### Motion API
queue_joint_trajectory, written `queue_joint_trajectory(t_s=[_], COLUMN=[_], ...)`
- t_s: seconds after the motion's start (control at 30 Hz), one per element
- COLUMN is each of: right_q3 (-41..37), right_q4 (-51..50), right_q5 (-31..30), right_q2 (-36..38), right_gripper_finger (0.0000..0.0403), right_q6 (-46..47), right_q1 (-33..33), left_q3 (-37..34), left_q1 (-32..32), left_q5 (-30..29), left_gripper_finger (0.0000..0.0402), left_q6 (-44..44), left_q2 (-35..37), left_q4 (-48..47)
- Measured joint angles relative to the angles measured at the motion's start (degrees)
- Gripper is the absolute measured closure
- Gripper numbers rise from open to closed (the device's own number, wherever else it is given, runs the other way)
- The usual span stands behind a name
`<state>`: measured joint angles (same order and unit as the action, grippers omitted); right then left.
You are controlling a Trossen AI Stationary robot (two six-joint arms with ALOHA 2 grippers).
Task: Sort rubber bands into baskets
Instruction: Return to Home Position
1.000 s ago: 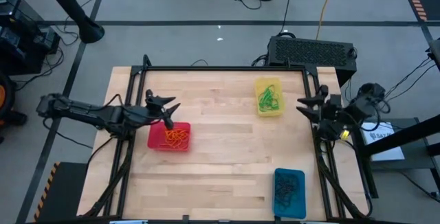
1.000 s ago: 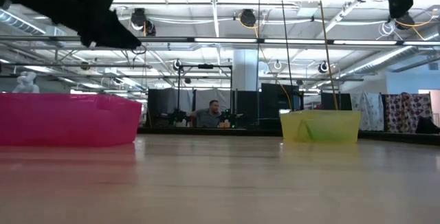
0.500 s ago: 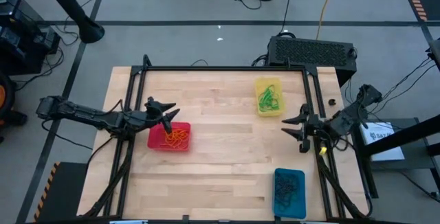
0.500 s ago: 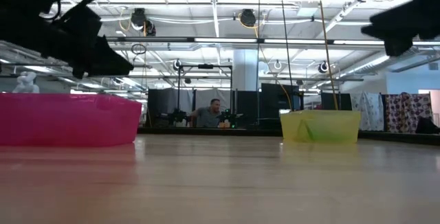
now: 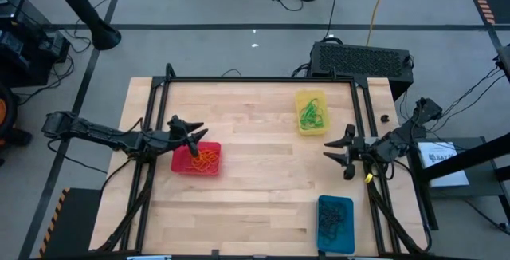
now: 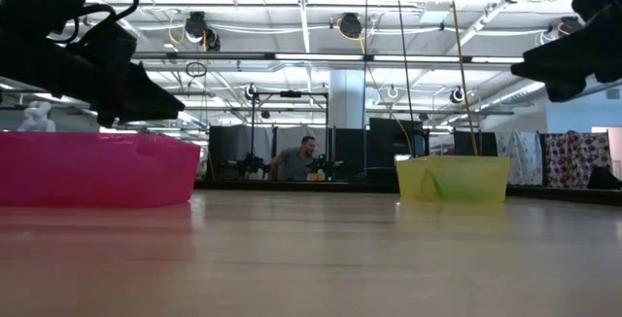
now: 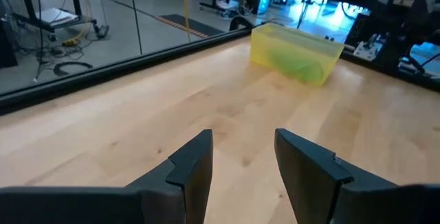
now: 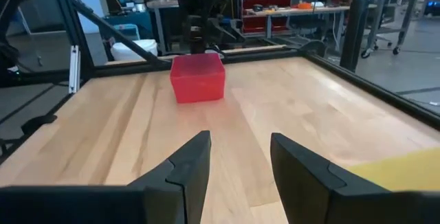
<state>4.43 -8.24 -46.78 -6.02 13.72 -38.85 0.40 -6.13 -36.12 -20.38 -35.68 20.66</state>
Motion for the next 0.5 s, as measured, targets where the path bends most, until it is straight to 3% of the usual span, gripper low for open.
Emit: queue_joint_trajectory(t_s=[0.17, 0.3, 0.5], right_q3=[0.0, 0.0, 0.04], right_q4=[0.08, 0.05, 1.55], right_q5=[-0.49, -4.25, -3.74], right_q2=[0.0, 0.01, 0.99], right_gripper_finger=[0.0257, 0.0257, 0.0257], right_q6=[-3.0, -3.78, -5.0], right_q1=[0.0, 0.0, 0.0], left_q3=[-0.02, -0.02, -0.04], left_q1=[0.0, 0.0, 0.0], left_q5=[-1.17, -1.19, -1.2], left_gripper_finger=[0.0238, 0.0238, 0.0238], left_q6=[3.36, 0.04, -0.11], left_q2=[-0.04, -0.05, -0.04], left_q4=[-0.52, -3.4, -5.46])
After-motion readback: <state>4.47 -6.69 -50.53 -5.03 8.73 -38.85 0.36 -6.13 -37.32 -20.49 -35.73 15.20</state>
